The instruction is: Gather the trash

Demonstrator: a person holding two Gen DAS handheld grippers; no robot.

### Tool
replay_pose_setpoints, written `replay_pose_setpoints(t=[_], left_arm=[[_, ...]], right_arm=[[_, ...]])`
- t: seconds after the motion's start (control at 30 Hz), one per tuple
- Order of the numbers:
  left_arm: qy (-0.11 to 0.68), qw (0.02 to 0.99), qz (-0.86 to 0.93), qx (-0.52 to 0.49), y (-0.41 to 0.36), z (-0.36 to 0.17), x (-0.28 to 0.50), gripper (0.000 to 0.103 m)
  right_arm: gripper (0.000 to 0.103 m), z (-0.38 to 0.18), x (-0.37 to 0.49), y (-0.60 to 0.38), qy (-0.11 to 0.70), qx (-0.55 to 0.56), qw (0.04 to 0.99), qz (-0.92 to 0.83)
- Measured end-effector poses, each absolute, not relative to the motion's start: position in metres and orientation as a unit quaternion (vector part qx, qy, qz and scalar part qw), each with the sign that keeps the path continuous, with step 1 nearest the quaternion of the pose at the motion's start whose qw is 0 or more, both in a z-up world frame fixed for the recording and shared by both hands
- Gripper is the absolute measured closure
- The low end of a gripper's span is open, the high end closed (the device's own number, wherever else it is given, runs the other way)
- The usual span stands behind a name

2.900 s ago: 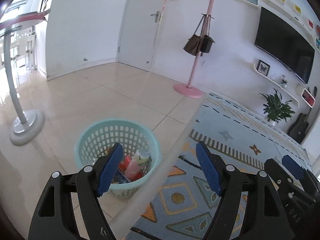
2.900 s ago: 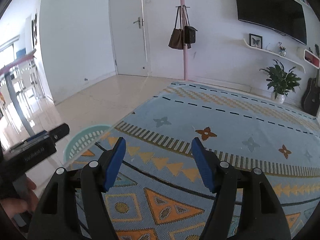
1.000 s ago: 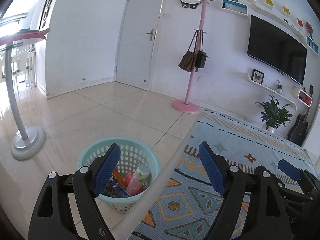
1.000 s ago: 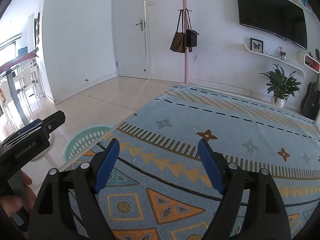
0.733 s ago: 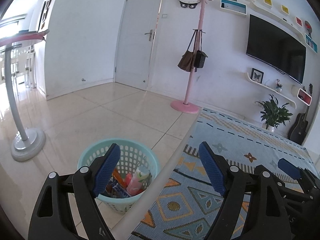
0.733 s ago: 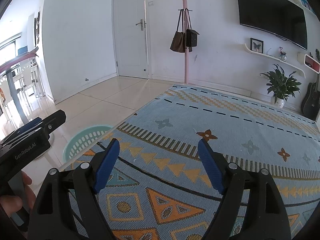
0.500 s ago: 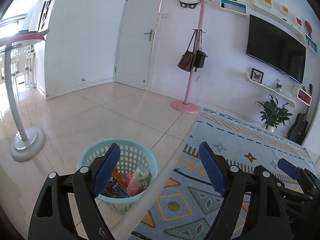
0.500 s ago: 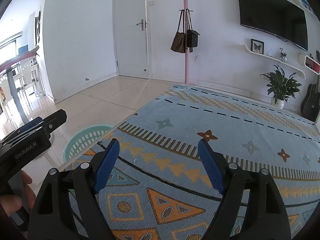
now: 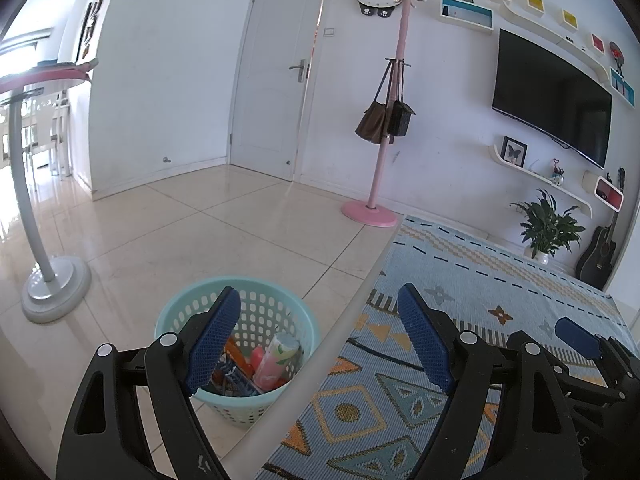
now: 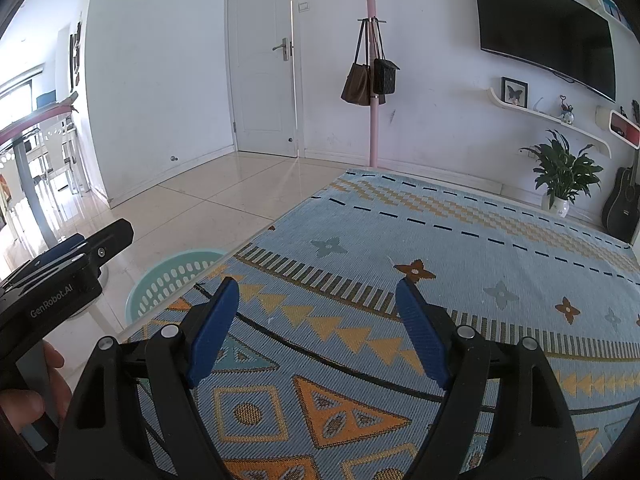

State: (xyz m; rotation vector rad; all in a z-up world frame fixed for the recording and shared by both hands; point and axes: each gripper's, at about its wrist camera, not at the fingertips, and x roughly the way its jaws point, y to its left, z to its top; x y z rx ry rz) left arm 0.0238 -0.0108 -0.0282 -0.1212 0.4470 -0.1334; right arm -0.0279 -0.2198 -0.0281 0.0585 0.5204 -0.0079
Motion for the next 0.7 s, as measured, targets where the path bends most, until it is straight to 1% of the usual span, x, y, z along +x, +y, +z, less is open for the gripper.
replay_pose_setpoints(t=[0.5, 0.67, 0.7], left_arm=[[0.22, 0.972, -0.061, -0.057, -0.0113, -0.0261, 0.022, 0.024], [0.22, 0.973, -0.047, -0.042, -0.0156, -0.023, 0.0235, 0.024], [0.218, 0.974, -0.044, -0.035, -0.0174, -0.0224, 0.0232, 0.022]], right_arm=[[0.026, -0.028, -0.0283, -0.2192, 0.257, 0.029, 0.966, -0.005], [0.024, -0.0283, -0.0281, -0.2193, 0.257, 0.029, 0.966, -0.005], [0.024, -0.0282, -0.0282, -0.219, 0.257, 0.029, 0.966, -0.005]])
